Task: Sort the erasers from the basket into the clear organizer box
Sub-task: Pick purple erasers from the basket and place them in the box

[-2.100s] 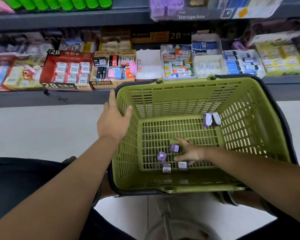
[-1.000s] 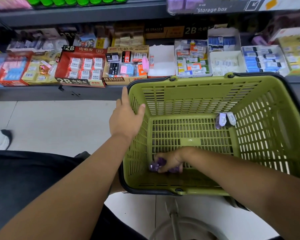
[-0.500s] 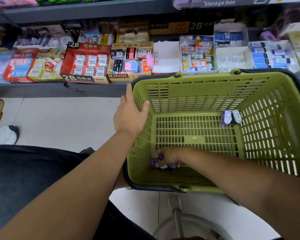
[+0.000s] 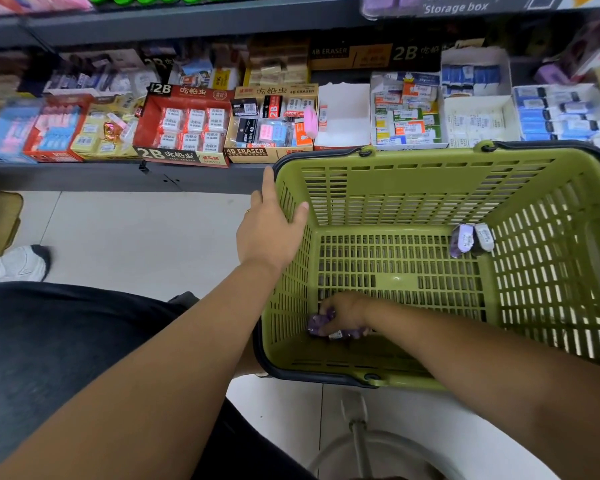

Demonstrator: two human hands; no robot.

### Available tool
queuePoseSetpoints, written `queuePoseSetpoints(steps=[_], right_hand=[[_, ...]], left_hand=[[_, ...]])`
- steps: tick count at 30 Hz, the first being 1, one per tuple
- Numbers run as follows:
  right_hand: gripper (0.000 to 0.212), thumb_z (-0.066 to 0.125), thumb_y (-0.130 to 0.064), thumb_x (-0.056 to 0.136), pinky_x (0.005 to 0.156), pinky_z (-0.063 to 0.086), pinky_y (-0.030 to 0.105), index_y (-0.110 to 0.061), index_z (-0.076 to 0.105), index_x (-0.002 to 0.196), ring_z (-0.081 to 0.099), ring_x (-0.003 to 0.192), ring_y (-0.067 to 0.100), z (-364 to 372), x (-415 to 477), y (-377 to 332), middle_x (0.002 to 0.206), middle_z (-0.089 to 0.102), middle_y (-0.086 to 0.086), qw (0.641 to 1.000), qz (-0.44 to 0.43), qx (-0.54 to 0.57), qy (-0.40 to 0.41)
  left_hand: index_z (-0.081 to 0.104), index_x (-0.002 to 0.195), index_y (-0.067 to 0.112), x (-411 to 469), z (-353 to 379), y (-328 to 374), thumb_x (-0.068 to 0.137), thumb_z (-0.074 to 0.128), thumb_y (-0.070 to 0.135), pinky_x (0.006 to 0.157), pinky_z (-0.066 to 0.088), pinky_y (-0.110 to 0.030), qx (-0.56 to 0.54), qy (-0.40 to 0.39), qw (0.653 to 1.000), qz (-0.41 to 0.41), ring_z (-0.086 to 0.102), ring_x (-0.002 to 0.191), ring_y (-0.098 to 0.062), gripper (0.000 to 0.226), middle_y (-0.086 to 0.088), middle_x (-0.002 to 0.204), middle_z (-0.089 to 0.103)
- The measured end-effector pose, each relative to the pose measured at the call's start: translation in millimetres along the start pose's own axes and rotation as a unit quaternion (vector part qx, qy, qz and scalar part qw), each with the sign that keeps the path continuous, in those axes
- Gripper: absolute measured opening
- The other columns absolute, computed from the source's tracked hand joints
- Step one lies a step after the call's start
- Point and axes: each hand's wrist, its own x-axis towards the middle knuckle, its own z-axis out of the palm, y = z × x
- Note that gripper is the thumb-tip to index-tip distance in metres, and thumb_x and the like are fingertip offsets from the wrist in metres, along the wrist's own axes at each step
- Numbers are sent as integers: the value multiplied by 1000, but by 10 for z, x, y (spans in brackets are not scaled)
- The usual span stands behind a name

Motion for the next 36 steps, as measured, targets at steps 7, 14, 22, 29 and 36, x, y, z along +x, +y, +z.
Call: queuePoseSetpoints(steps=[7, 14, 22, 29, 36], right_hand=[[46, 71, -36, 81, 42, 46, 20, -33, 54, 123, 56, 48, 8, -378, -496, 147, 102, 61, -4, 989, -77, 129, 7], [25, 73, -33, 79, 50, 56, 39, -35, 61, 101, 61, 52, 26, -1511, -1957, -158, 83, 71, 5, 913, -243, 180, 275], [39, 47, -47, 91, 80, 48, 31, -37, 47, 129, 62, 89, 10, -2031, -2969, -454, 98, 65, -13, 850, -245, -22, 466], [27, 37, -41, 97, 71, 53, 34, -50, 37, 122, 61, 69, 21, -2214, -3125, -374, 80, 65, -5, 841, -264, 25, 471], [21, 62, -29, 89, 48, 48, 17, -32, 56, 108, 52, 50, -2, -2396, -3204, -406, 103, 60, -11, 824, -285, 79, 482]], left_hand=[[10, 154, 19, -88, -41, 8, 95, 43, 51, 110, 26, -43, 44, -17, 999, 2, 25, 141, -27, 75, -9, 155, 25], [45, 140, 33, -212, -585, 999, 87, 46, 66, 111, 24, -44, -426, -221, 866, -142, 36, 132, -14, 62, 2, 149, 41], [60, 126, 10, -13, -1308, 1760, 88, 54, 50, 90, 53, -51, -713, -423, 545, -127, 63, 113, -31, 55, -16, 124, 64], [66, 119, 11, 116, -1501, 1904, 84, 64, 37, 74, 60, -42, -701, -424, 561, -122, 70, 90, -25, 44, -15, 114, 69], [71, 110, 14, 204, -1535, 1888, 86, 67, 30, 74, 60, -44, -668, -392, 621, -117, 67, 93, -29, 29, -13, 114, 70]])
